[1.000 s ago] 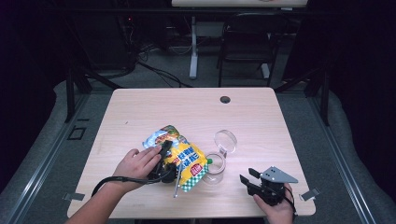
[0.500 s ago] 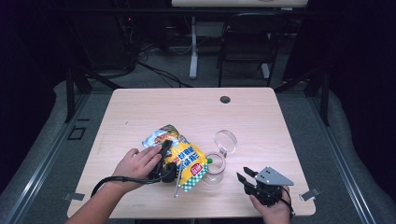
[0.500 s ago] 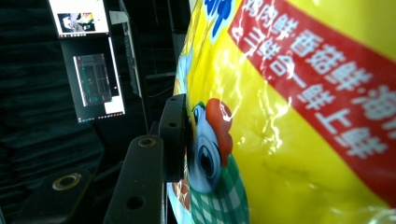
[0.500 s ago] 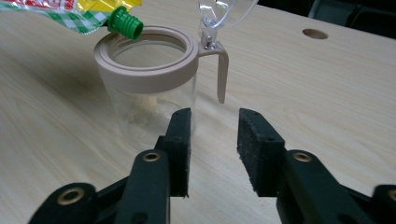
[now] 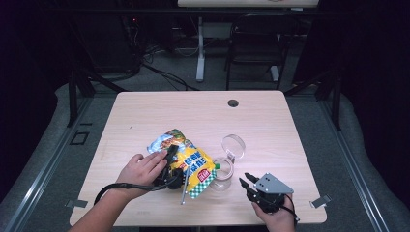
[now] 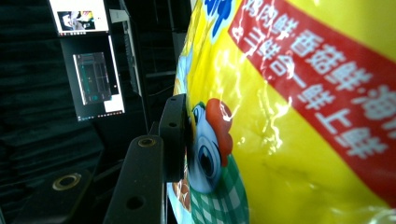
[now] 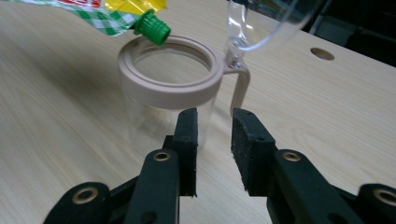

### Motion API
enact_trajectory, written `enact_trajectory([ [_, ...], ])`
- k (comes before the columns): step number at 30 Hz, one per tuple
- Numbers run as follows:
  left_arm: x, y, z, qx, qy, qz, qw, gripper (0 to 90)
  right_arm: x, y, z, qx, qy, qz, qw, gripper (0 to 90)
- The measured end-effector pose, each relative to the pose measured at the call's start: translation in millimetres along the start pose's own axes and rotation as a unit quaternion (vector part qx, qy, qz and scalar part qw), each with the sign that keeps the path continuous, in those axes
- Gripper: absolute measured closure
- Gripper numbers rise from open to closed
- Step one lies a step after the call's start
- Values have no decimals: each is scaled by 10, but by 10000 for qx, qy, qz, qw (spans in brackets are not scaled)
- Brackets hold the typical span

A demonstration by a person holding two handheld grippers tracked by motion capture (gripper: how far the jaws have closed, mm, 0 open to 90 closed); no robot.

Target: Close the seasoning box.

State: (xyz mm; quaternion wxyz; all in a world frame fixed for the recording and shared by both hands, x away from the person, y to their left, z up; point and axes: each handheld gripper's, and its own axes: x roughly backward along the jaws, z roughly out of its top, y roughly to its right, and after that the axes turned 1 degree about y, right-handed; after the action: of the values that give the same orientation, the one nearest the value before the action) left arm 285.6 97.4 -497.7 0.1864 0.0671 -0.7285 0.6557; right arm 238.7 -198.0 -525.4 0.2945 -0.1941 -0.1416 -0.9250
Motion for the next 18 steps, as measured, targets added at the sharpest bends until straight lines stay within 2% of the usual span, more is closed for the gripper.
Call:
enact_trajectory([
  [4, 9, -7, -8, 16, -30, 3, 10000, 659, -16, -82, 63, 183, 48, 59, 9998, 731],
  [5, 4, -1, -13, 30, 19, 67, 10000, 660, -20, -97, 72, 195, 67, 85, 9998, 734],
  [8, 24, -14, -11, -1, -68, -66, 10000, 659, -40, -131, 115, 373, 17, 108, 9992, 739],
  [11, 27, -3, -27, 68, -23, -31, 10000, 660, -46, -153, 182, 572, -42, 129, 9983, 747],
  [12, 27, -10, -28, 29, -42, -31, 10000, 660, -51, -159, 202, 626, -64, 151, 9979, 750],
  [16, 24, -22, -25, 69, -31, -18, 10000, 660, -101, -164, 264, 690, -148, 278, 9971, 758],
  [18, 29, -36, -15, 24, -24, -12, 10000, 659, -118, -154, 284, 651, -140, 311, 9973, 766],
])
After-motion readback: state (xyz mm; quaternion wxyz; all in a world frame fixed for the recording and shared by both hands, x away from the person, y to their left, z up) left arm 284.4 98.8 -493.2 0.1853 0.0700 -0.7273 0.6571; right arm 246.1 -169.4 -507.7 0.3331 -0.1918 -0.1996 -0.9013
